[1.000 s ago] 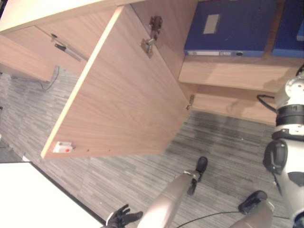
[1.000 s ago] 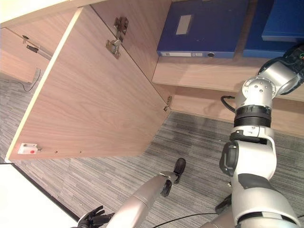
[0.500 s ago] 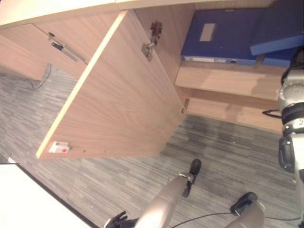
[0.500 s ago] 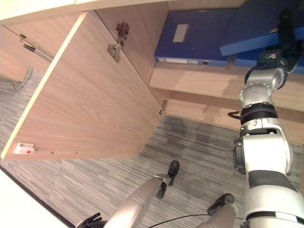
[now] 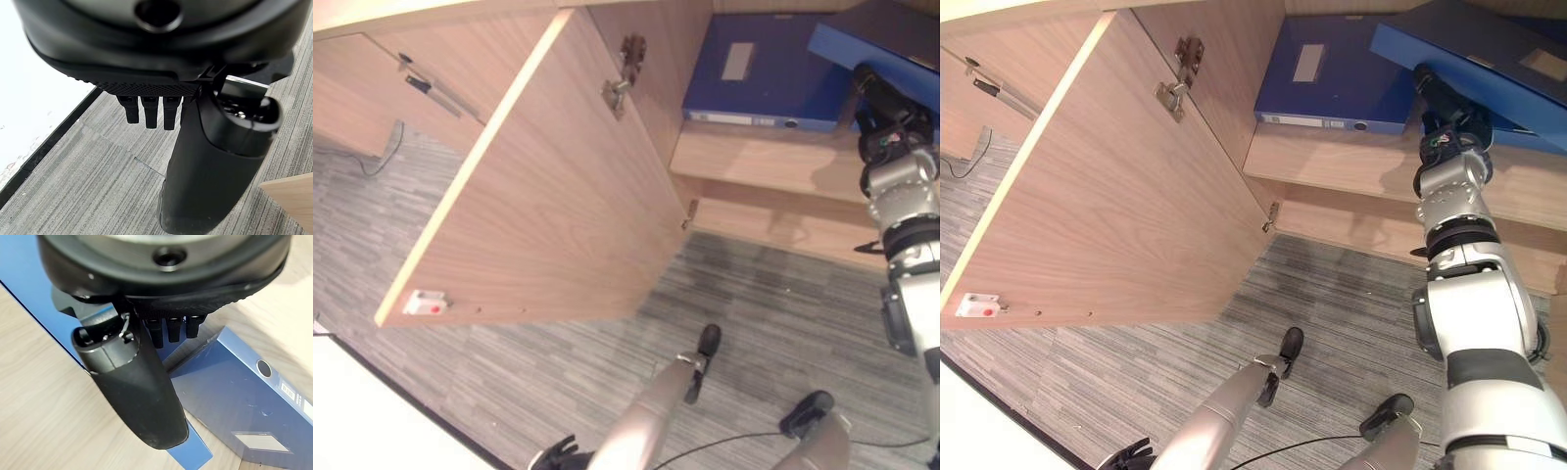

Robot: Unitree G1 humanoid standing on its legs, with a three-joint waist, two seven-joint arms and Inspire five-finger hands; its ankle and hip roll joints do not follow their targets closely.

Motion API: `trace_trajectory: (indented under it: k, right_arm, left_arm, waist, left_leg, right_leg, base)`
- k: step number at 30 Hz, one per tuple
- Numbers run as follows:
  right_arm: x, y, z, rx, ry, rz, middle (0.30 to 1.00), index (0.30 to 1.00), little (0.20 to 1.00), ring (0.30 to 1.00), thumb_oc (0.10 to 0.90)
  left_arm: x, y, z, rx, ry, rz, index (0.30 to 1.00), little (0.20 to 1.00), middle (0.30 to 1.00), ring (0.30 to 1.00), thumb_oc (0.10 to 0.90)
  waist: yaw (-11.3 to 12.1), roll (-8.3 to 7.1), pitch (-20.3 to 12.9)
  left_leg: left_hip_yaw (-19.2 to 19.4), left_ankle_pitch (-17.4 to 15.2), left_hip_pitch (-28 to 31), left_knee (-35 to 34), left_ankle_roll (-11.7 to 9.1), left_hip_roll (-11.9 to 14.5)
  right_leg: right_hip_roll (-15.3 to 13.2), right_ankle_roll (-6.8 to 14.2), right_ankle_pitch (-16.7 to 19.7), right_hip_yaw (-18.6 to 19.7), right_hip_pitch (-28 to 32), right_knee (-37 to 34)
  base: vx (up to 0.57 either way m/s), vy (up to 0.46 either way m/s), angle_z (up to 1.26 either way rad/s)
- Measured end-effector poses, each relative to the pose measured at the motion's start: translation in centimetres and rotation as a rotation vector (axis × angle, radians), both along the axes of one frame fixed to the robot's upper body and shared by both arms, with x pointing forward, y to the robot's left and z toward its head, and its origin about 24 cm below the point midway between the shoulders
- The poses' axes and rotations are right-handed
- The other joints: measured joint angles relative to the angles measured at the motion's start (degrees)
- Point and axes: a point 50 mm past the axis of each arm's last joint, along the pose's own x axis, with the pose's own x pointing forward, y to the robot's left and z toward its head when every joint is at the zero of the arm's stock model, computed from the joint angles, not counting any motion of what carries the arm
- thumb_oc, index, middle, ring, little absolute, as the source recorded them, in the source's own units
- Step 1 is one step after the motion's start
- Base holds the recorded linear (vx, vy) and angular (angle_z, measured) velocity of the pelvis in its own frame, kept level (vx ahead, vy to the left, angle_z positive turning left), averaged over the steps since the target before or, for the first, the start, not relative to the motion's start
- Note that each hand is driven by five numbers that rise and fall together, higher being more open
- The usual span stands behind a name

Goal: Put the empty folder in the office cabinet

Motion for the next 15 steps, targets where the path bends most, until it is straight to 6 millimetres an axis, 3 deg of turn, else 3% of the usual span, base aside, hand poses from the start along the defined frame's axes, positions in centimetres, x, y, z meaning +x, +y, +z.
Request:
trace_trajectory:
  k: [4, 7, 11, 13, 15]
  right_arm:
    - [-0.1, -0.6, -0.6, -0.034, 0.044, -0.010, 0.900, 0.900, 0.900, 0.900, 0.800]
    - [-0.4, -1.3, -1.0, -0.230, 0.169, -0.009, 0.900, 0.900, 0.900, 0.900, 0.800]
    - [-1.0, -2.6, 0.2, -0.667, 0.367, 0.012, 0.900, 0.900, 0.900, 0.900, 0.800]
    - [-1.3, -3.1, 1.2, -1.034, 0.561, -0.012, 0.900, 0.900, 0.900, 0.900, 0.800]
    - [-1.7, -3.5, 2.8, -1.253, 0.647, -0.070, 0.900, 0.900, 0.900, 0.900, 0.800]
  left_arm:
    - [-0.1, 0.3, 0.0, 0.007, 0.004, 0.001, 0.900, 0.900, 0.900, 0.900, 0.800]
    - [-0.1, 1.1, 0.2, 0.025, 0.003, 0.010, 0.900, 0.900, 0.900, 0.900, 0.800]
    - [-0.1, 2.0, 0.4, 0.025, -0.008, 0.064, 0.900, 0.900, 0.900, 0.900, 0.800]
    - [-0.2, 2.7, 0.5, 0.041, -0.004, 0.066, 0.900, 0.900, 0.900, 0.900, 0.800]
    - [-0.3, 3.3, 0.6, 0.048, -0.002, 0.075, 0.900, 0.900, 0.900, 0.900, 0.800]
  waist:
    - [-0.09, -0.40, 0.26]
    - [-1.12, -1.49, 0.96]
    - [-2.79, -2.97, 1.75]
    - [-4.11, -4.27, 1.75]
    - [-5.52, -5.27, 1.72]
  left_leg:
    - [0.02, -0.02, 0.00, -0.01, -0.04, 0.01]
    - [0.19, 0.01, 0.00, -0.06, 0.02, 0.13]
    - [0.86, 0.10, -0.04, -0.95, -0.04, 0.80]
    - [1.10, 0.12, -0.03, -1.18, -0.02, 1.25]
    - [1.34, 0.20, 0.02, -1.86, 0.09, 1.56]
  right_leg:
    - [0.02, 0.03, 0.05, 0.01, 0.00, -0.04]
    - [0.16, 0.04, 0.30, 0.06, -0.08, -0.28]
    - [1.05, 0.10, 1.66, 0.21, -0.16, -2.18]
    - [1.57, -0.04, 2.12, 0.22, -0.16, -2.90]
    - [2.02, -0.12, 2.56, 0.31, -0.35, -3.68]
  base:
    - [0.00, 0.000, 0.00]
    - [-0.01, 0.001, -0.01]
    - [-0.03, 0.003, -0.13]
    - [-0.02, -0.001, -0.14]
    - [-0.02, 0.000, -0.12]
